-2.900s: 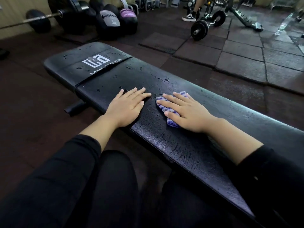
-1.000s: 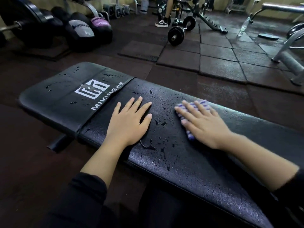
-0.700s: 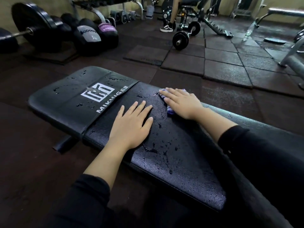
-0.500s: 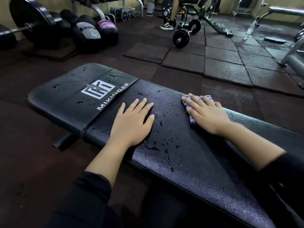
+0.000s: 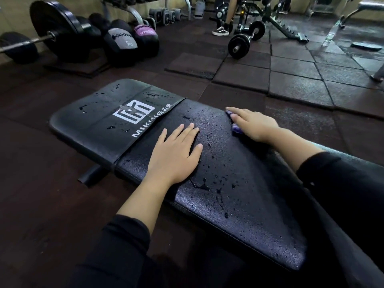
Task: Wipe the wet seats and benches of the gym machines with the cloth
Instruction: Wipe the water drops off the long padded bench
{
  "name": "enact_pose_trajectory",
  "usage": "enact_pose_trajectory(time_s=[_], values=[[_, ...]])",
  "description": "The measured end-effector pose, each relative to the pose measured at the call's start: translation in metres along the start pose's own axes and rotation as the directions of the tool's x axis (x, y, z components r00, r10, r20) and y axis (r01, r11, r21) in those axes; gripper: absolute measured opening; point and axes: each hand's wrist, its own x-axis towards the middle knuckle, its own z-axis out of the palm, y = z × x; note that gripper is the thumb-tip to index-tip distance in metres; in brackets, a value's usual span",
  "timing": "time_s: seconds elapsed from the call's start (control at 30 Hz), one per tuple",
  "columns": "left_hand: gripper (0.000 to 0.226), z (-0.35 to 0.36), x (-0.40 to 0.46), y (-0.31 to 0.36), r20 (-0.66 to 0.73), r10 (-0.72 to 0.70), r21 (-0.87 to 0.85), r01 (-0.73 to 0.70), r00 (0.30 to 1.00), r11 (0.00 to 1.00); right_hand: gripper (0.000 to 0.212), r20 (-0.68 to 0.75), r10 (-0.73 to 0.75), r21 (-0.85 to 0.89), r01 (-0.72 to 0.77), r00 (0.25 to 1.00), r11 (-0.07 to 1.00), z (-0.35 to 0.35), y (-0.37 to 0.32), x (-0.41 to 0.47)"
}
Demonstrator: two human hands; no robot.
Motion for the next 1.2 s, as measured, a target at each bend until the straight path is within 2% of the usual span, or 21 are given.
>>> enact_pose_trajectory(time_s=[0.1,0.23,0.4,0.5,0.6,0.73,0.93,1.03,1.1,1.2], values=[[0.054,0.001,0.001,-0.001,-0.003,-0.004,0.0,0.004,1.0,1.0,0.047,-0.058,0.026,-0.141,-0.034,0.998,0.989,0.005,0.011,-0.041],[0.053,0.001,0.002,0.0,-0.01,-0.009,-0.001,0.009,1.0,1.0,0.048,-0.076,0.013,-0.148,-0.025,0.997,0.989,0.014,-0.02,-0.067],[0.054,0.002,0.002,0.001,-0.025,-0.003,0.012,0.004,1.0,1.0,0.047,-0.065,-0.107,-0.135,0.097,0.992,0.986,0.021,-0.073,-0.013],[0.053,0.002,0.001,0.0,-0.023,0.0,0.011,0.0,1.0,1.0,0.048,0.0,-0.129,-0.19,0.127,0.992,0.974,0.016,-0.064,0.02],[0.052,0.001,0.001,-0.002,-0.01,0.002,0.004,-0.002,1.0,1.0,0.049,0.0,-0.074,-0.14,0.073,0.997,0.987,0.01,-0.023,0.015],[0.053,0.002,0.002,-0.002,-0.01,0.005,-0.006,-0.005,1.0,1.0,0.048,-0.045,0.101,-0.088,-0.105,0.994,0.991,0.005,0.028,-0.04],[0.051,0.001,0.004,-0.001,0.0,0.007,-0.022,-0.007,1.0,1.0,0.047,-0.14,0.165,-0.109,-0.181,0.976,0.977,0.011,0.032,-0.079],[0.043,-0.004,0.001,-0.001,-0.07,0.013,-0.188,-0.026,0.997,0.982,0.047,-0.145,0.1,-0.116,-0.118,0.984,0.986,0.012,0.01,-0.077],[0.034,-0.01,-0.005,-0.003,-0.155,0.007,-0.329,-0.058,0.988,0.943,0.049,-0.131,-0.032,-0.149,0.012,0.991,0.989,0.017,-0.011,-0.081],[0.034,-0.02,-0.02,-0.017,-0.208,0.027,-0.283,-0.087,0.978,0.955,0.063,-0.113,-0.213,-0.164,0.193,0.97,0.967,0.022,-0.034,-0.092]])
